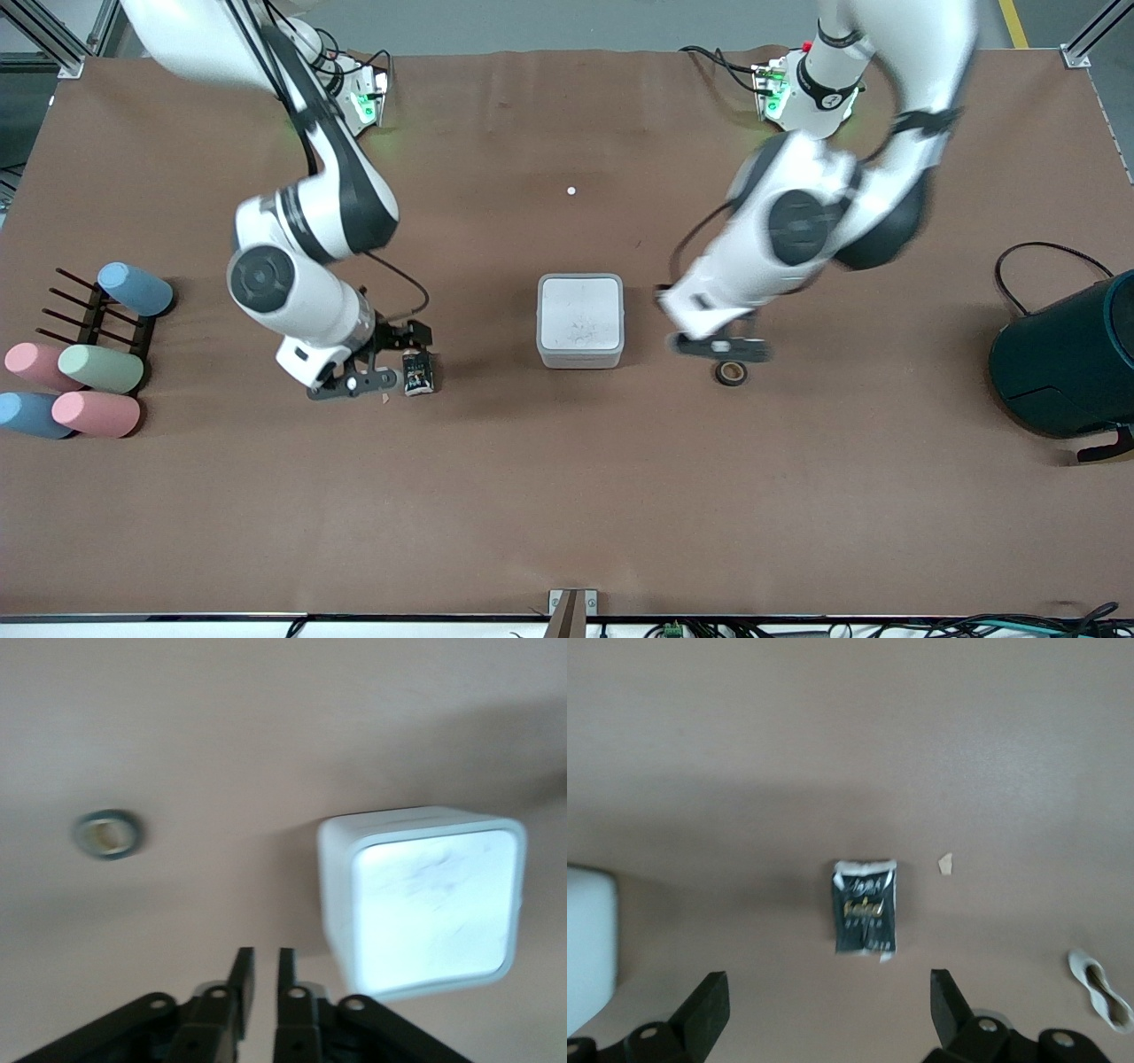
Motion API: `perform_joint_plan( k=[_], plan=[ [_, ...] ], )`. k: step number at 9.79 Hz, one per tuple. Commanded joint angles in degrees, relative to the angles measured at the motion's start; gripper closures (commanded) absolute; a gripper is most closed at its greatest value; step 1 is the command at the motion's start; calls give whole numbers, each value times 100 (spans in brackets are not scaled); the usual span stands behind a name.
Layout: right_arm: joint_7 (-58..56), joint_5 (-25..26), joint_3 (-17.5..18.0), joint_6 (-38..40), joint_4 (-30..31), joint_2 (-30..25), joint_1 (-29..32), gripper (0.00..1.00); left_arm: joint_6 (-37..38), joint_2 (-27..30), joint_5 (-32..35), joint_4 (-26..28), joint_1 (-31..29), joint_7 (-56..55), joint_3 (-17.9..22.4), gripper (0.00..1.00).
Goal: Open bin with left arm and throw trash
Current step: 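Lift the bin lid open with the left gripper while the right gripper grasps the wrapper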
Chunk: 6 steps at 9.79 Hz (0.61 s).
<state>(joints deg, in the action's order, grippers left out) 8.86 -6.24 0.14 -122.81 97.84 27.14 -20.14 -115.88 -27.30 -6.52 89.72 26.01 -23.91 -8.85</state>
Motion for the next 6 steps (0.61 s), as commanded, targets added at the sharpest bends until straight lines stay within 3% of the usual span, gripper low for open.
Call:
perform_joint_plan(
  k=[1,4,6],
  plan=[
    [28,-18,30,-433,77,307,37,0,-564,-616,-86,-271,123,-148,15,100],
    [11,-18,39,-2120,1208,353,-68,0,-936,-1171,-78,-604,378,-806,-55,100],
    [2,-9,30,-2211,1211,397,-121,0,-936,-1137,-69,-640,422,-861,-64,100]
  ],
)
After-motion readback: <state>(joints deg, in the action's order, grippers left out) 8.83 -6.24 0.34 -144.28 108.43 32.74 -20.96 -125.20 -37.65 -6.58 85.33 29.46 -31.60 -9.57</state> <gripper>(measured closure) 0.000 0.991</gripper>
